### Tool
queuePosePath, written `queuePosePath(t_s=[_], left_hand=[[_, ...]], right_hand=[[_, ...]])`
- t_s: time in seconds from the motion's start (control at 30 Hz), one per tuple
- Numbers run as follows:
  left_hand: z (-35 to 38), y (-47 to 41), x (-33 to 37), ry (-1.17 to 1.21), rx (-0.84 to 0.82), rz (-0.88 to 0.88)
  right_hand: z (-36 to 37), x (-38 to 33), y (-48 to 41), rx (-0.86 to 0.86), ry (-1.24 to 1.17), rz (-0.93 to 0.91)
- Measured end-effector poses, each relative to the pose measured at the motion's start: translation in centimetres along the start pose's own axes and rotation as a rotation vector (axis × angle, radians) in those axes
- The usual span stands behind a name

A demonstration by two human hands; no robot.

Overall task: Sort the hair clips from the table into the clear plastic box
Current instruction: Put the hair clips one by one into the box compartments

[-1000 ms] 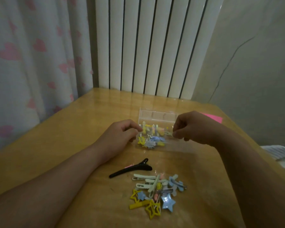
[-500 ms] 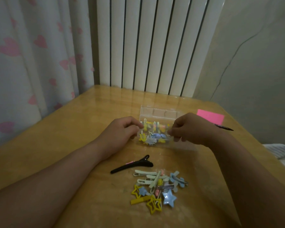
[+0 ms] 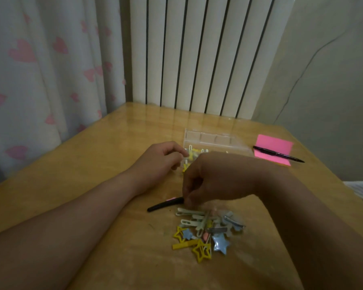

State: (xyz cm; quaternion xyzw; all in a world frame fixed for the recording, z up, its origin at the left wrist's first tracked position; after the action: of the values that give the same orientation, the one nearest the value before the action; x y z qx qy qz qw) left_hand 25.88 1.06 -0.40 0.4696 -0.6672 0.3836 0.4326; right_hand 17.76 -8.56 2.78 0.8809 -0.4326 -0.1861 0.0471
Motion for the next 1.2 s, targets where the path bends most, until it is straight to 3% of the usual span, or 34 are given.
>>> queuePosePath(t_s=[0.13,0.33,0.4,0.5,0.57,0.63,0.73,0.9,1.2], left_hand=[[0.0,0.1,0.1,-0.02,0.008,0.004],[-0.1,0.1,0.2,-0.033,0.004,0.017],[0.0,0.2,0.3,-0.022,-0.015,0.023],[0.0,0.2,0.2,-0.036,-0.009,0.005],[0.0,0.0,0.0,-0.034,0.002,-0.001],[0.1,0.0,-0.1,-0.036,0.001,-0.001],[0.1,0.1,-0.1,-0.045,0.0,-0.002],[0.1,0.2,0.0,-0.053,0.0,-0.001],[0.2,0.2,0.0,-0.045,-0.004,0.003]], right_hand=[[1.9,-1.2,-1.0,-0.066,0.121,-0.016],[1.1,-1.5,-1.1,0.016,0.102,-0.055],[-0.9,-1.1,-0.4,0.143,-0.045,-0.082],[-5.5,2.3,1.9,0.473,-0.301,-0.05],[-7.4,6.9,4.2,0.717,-0.38,0.083],[-7.6,11.2,6.0,0.839,-0.336,0.263],[-5.8,14.4,6.3,0.763,-0.251,0.42],[-4.0,14.4,4.7,0.586,-0.143,0.477],[-3.1,15.0,3.8,0.568,-0.042,0.555]])
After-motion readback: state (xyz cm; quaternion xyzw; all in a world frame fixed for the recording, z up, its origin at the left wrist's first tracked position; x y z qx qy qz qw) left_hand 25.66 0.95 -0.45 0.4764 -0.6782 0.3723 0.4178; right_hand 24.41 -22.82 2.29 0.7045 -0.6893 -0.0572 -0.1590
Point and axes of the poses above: each hand's wrist, its own y-axis away from the middle knuckle, its own z-axis out of the palm, x = y × z, the point moved 10 cm from there along -y, towards the middle knuckle, and after that the axes turned 8 degrees about -z, right-handed, at the moved point
